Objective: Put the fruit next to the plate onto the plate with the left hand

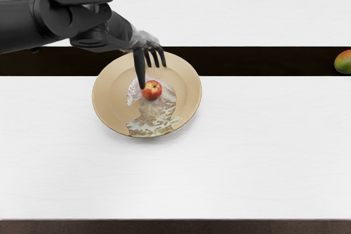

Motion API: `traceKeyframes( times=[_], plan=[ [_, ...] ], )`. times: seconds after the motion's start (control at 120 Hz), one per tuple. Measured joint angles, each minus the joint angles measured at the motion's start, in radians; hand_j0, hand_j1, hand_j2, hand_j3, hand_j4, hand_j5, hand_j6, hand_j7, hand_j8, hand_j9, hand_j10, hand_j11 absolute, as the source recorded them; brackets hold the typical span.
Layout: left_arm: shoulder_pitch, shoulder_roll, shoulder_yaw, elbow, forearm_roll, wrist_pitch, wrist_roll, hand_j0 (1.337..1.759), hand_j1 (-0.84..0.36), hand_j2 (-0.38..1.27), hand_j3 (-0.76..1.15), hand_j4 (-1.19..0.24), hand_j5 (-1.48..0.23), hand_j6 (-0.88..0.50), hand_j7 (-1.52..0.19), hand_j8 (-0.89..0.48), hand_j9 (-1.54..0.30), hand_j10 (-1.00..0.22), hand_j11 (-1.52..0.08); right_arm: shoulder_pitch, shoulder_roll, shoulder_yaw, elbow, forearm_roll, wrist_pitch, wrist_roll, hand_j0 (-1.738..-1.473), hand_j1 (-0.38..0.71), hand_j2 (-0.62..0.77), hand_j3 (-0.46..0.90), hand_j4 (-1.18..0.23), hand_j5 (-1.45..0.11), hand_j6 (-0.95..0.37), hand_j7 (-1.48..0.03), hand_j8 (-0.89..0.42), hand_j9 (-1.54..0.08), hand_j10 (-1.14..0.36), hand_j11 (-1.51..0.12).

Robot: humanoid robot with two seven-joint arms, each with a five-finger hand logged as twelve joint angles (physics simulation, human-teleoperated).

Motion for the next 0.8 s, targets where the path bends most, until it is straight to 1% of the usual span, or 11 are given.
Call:
traceKeyframes(
  times=[0.05, 0.15, 0.208, 0.3, 0.383, 0.45, 0.492, 0.542, 0.608, 0.717, 0.8],
  plan=[
    [0.0, 0.011, -0.006, 0.0, -0.001, 0.004, -0.001, 1.658, -0.04, 0.11, 0.0, -0.35, -0.46, -0.3, -0.46, -0.3, -0.46, -0.35, -0.46, 0.0, 0.0, 0.0, 0.0, 0.0, 0.0, 0.0, -1.658, -0.31, -0.01, 0.0, -0.03, -0.05, -0.03, -0.05, -0.03, -0.05, -0.03, -0.05],
    [0.0, 0.084, -0.039, -0.005, 0.0, 0.006, -0.003, 1.658, -0.01, 0.09, 0.0, -0.31, -0.41, -0.28, -0.41, -0.28, -0.41, -0.31, -0.41, 0.0, 0.0, 0.0, 0.0, 0.0, 0.0, 0.0, -1.658, -0.31, -0.01, 0.0, -0.03, -0.05, -0.03, -0.05, -0.03, -0.05, -0.03, -0.05],
    [0.002, 0.145, -0.07, -0.023, 0.001, 0.001, -0.003, 1.658, 0.01, 0.08, 0.0, -0.3, -0.39, -0.28, -0.39, -0.28, -0.39, -0.3, -0.39, 0.0, 0.0, 0.0, 0.0, 0.0, 0.0, 0.0, -1.658, -0.31, -0.01, 0.0, -0.03, -0.05, -0.03, -0.05, -0.03, -0.05, -0.03, -0.05],
    [0.011, 0.276, -0.151, -0.08, 0.0, -0.038, -0.004, 1.658, 0.02, 0.07, 0.0, -0.28, -0.37, -0.27, -0.37, -0.27, -0.37, -0.28, -0.37, 0.0, 0.0, 0.0, 0.0, 0.0, 0.0, 0.0, -1.658, -0.31, -0.01, 0.0, -0.03, -0.05, -0.03, -0.05, -0.03, -0.05, -0.03, -0.05],
    [0.071, 0.395, -0.251, -0.139, -0.007, -0.132, -0.003, 1.658, 0.03, 0.06, 0.0, -0.27, -0.35, -0.26, -0.35, -0.26, -0.35, -0.27, -0.35, 0.0, 0.0, 0.0, 0.0, 0.0, 0.0, 0.0, -1.658, -0.31, -0.01, 0.0, -0.03, -0.05, -0.03, -0.05, -0.03, -0.05, -0.03, -0.05],
    [0.098, 0.502, -0.324, -0.21, -0.009, -0.19, -0.003, 1.658, 0.04, 0.06, 0.0, -0.26, -0.34, -0.26, -0.34, -0.26, -0.34, -0.26, -0.34, 0.0, 0.0, 0.0, 0.0, 0.0, 0.0, 0.0, -1.658, -0.31, -0.01, 0.0, -0.03, -0.05, -0.03, -0.05, -0.03, -0.05, -0.03, -0.05],
    [0.144, 0.556, -0.373, -0.252, -0.01, -0.219, -0.003, 1.658, 0.04, 0.06, 0.0, -0.26, -0.34, -0.26, -0.34, -0.26, -0.34, -0.26, -0.34, 0.0, 0.0, 0.0, 0.0, 0.0, 0.0, 0.0, -1.658, -0.31, -0.01, 0.0, -0.03, -0.05, -0.03, -0.05, -0.03, -0.05, -0.03, -0.05],
    [0.184, 0.586, -0.427, -0.286, -0.012, -0.244, -0.003, 1.658, 0.04, 0.06, 0.0, -0.26, -0.34, -0.26, -0.34, -0.25, -0.34, -0.26, -0.34, 0.0, 0.0, 0.0, 0.0, 0.0, 0.0, 0.0, -1.658, -0.31, -0.01, 0.0, -0.03, -0.05, -0.03, -0.05, -0.03, -0.05, -0.03, -0.05],
    [0.233, 0.612, -0.494, -0.311, -0.016, -0.263, -0.003, 1.658, 0.05, 0.05, 0.0, -0.26, -0.33, -0.25, -0.33, -0.25, -0.33, -0.26, -0.33, 0.0, 0.0, 0.0, 0.0, 0.0, 0.0, 0.0, -1.658, -0.31, -0.01, 0.0, -0.03, -0.05, -0.03, -0.05, -0.03, -0.05, -0.03, -0.05],
    [0.298, 0.655, -0.59, -0.33, -0.026, -0.277, -0.003, 1.658, 0.05, 0.05, 0.0, -0.25, -0.33, -0.25, -0.33, -0.25, -0.33, -0.25, -0.33, 0.0, 0.0, 0.0, 0.0, 0.0, 0.0, 0.0, -1.658, -0.31, -0.01, 0.0, -0.03, -0.05, -0.03, -0.05, -0.03, -0.05, -0.03, -0.05],
    [0.369, 0.698, -0.662, -0.335, -0.045, -0.281, -0.003, 1.658, 0.05, 0.05, 0.0, -0.25, -0.33, -0.25, -0.33, -0.25, -0.33, -0.25, -0.33, 0.0, 0.0, 0.0, 0.0, 0.0, 0.0, 0.0, -1.658, -0.31, -0.01, 0.0, -0.03, -0.05, -0.03, -0.05, -0.03, -0.05, -0.03, -0.05]
  ],
)
